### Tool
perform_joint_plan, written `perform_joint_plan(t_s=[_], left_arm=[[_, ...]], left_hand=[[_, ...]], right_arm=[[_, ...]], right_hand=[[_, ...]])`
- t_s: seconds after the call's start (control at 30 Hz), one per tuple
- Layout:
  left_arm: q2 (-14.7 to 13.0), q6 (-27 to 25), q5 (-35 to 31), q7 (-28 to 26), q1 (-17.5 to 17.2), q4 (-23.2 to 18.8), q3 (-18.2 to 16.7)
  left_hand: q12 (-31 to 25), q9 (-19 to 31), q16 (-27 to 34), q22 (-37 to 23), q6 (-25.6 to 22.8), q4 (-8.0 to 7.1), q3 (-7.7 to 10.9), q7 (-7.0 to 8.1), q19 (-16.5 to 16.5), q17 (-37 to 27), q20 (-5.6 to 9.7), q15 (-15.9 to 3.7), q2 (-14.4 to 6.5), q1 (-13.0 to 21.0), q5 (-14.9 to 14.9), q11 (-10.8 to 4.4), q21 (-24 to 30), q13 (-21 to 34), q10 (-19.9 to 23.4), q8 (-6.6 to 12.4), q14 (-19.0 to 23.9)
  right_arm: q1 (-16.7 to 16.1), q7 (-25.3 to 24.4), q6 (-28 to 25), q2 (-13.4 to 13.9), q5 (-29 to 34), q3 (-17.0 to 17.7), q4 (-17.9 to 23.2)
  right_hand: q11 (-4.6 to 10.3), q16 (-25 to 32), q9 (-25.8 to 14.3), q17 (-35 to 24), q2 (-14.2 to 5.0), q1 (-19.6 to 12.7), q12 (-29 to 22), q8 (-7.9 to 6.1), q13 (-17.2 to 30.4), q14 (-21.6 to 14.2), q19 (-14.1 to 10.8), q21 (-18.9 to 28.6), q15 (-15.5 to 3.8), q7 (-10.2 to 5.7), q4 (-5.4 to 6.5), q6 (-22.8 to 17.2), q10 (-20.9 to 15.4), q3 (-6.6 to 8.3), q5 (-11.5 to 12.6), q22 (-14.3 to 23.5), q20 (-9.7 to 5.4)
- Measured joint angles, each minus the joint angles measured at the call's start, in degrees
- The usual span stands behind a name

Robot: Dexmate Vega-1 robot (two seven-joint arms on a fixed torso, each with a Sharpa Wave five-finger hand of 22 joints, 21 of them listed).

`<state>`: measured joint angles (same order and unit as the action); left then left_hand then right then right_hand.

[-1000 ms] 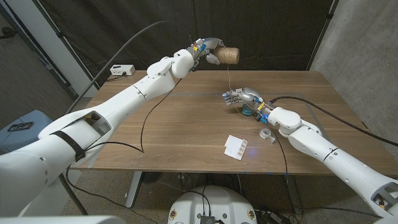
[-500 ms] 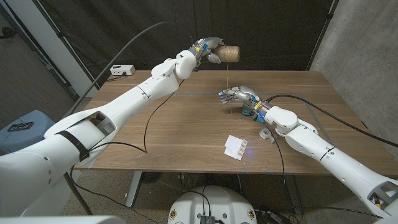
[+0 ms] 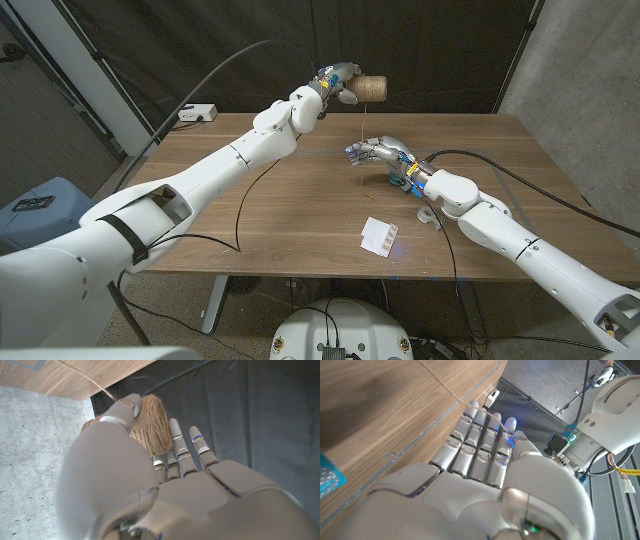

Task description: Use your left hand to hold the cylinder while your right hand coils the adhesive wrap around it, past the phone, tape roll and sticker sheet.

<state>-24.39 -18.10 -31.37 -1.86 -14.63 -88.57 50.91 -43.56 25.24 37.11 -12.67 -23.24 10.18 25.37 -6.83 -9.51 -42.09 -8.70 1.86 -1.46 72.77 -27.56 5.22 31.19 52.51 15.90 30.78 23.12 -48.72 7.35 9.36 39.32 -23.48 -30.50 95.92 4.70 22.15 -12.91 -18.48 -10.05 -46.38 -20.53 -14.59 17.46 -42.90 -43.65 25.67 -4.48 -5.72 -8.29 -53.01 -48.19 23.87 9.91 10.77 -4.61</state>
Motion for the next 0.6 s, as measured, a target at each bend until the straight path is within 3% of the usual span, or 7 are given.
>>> perform_joint_plan(t_s=[0.27,0.6], left_arm=[[0.17,-1.9,-0.2,-0.71,-0.7,-1.19,0.34],[-0.45,-3.0,-0.2,-0.96,-1.53,-2.87,0.44]], left_hand=[[0.0,0.0,0.0,0.0,0.0,-0.24,-0.25,0.0,0.0,-0.26,0.0,0.0,0.0,0.0,-0.01,0.0,0.0,0.0,0.0,0.0,0.0],[0.02,0.0,0.0,0.0,0.0,-0.24,-0.24,0.0,0.0,-0.26,0.0,0.2,0.0,0.0,-0.33,0.0,0.5,0.0,0.0,0.0,-0.21]], right_arm=[[-0.57,0.31,0.41,0.33,-0.06,0.13,1.0],[-0.87,1.26,0.45,0.51,-0.23,-0.06,1.67]], right_hand=[[0.01,-0.32,0.0,0.0,0.0,0.0,0.0,0.0,0.0,0.0,0.01,0.0,0.0,0.02,0.17,0.02,0.01,-0.17,0.0,0.0,-0.01],[-0.81,-1.35,0.0,0.0,1.46,1.46,1.29,1.47,0.0,1.34,1.48,0.0,0.3,1.33,1.02,2.82,1.89,-1.67,0.0,-0.12,0.39]])
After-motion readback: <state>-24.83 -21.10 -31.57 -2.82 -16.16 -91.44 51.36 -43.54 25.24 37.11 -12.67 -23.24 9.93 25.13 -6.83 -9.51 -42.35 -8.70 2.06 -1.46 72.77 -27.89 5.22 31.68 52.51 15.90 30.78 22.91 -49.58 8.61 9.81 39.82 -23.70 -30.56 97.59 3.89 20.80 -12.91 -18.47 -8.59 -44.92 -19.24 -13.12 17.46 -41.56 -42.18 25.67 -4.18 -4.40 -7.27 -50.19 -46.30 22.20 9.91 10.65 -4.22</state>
